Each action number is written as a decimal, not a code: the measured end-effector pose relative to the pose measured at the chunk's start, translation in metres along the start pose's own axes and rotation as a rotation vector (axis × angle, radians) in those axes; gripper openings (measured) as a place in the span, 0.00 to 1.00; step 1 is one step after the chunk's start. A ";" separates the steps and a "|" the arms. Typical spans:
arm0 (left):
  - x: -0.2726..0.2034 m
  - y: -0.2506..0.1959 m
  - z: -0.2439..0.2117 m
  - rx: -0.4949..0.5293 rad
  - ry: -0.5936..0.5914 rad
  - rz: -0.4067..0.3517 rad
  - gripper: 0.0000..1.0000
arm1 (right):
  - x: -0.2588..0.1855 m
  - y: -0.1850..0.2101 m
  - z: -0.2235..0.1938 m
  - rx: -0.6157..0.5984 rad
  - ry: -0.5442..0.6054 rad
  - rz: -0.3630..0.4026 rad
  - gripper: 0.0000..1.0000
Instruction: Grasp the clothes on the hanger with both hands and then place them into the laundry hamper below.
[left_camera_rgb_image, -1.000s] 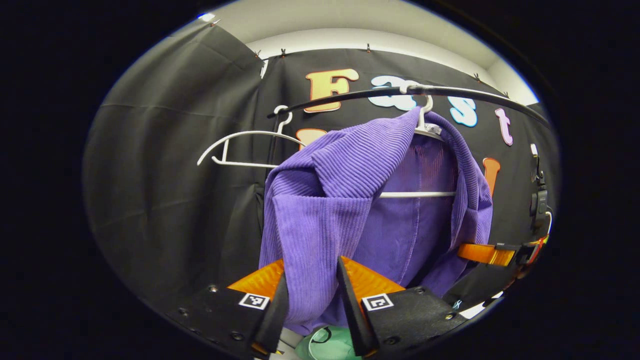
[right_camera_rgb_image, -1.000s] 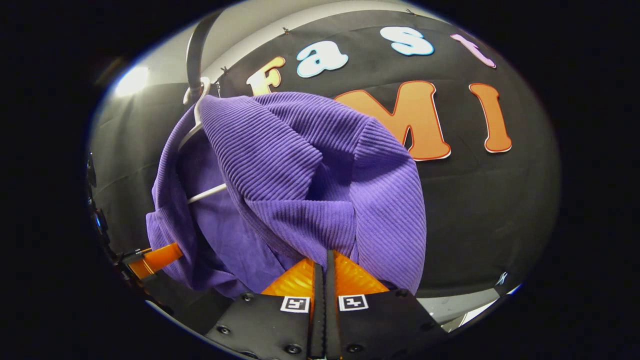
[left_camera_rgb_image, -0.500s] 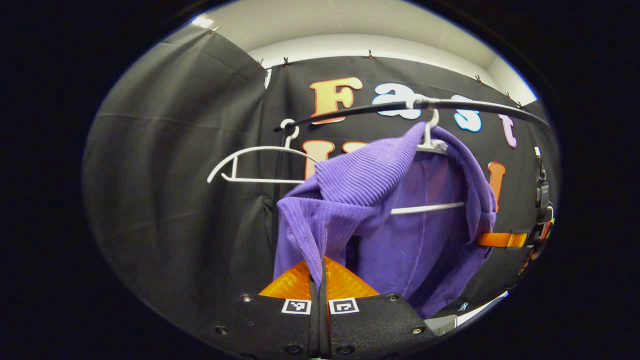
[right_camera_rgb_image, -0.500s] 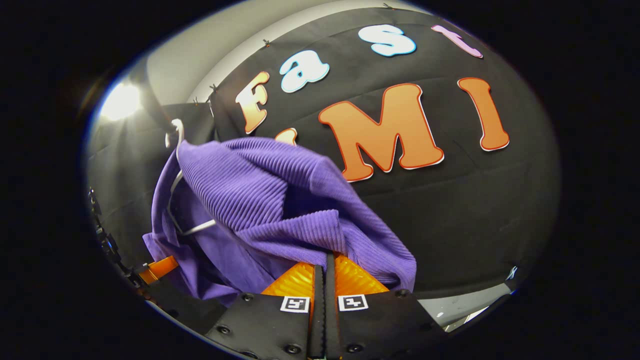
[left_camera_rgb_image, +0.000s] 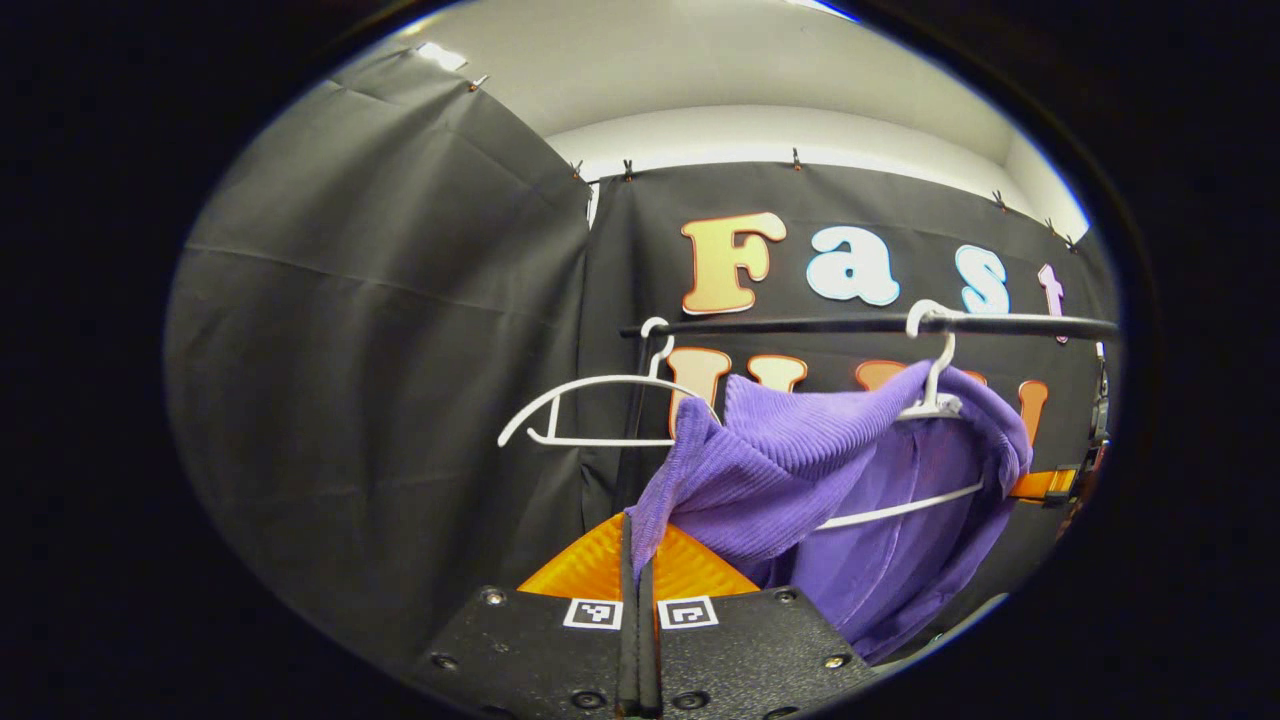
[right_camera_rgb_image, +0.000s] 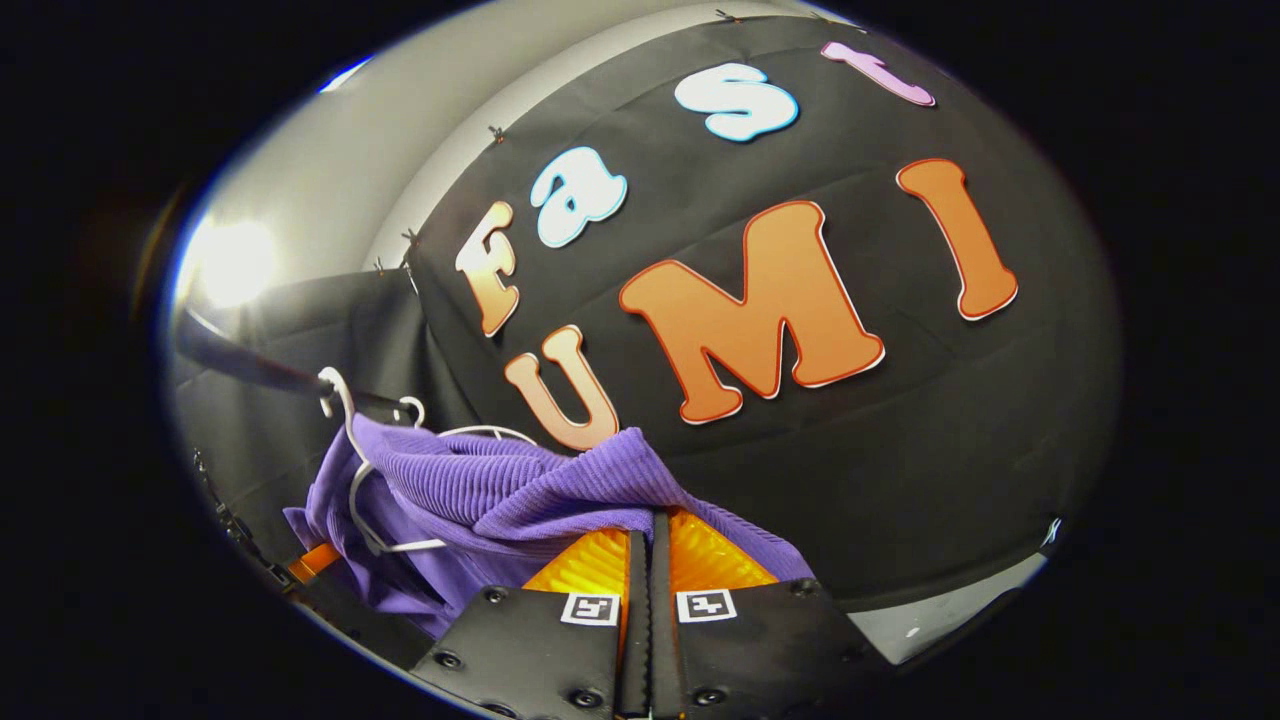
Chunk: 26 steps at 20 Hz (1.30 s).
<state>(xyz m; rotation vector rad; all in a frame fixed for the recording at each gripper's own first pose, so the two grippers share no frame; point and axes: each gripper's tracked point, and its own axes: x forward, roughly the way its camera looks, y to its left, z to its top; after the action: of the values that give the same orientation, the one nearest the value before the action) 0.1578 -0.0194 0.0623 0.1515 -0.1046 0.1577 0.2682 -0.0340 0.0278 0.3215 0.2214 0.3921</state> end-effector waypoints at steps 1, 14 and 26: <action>0.002 0.002 0.008 0.000 -0.013 0.003 0.00 | 0.000 -0.001 0.009 0.004 -0.018 -0.001 0.07; 0.027 0.026 0.067 -0.174 -0.087 -0.090 0.00 | 0.009 0.010 0.083 0.030 -0.095 0.056 0.07; 0.056 0.012 0.044 -0.027 -0.009 -0.128 0.00 | 0.024 -0.023 0.068 0.021 -0.039 -0.044 0.08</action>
<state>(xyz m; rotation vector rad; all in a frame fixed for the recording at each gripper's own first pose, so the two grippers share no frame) 0.2063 -0.0063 0.1137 0.1314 -0.1059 0.0277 0.3161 -0.0620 0.0794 0.3440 0.1946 0.3396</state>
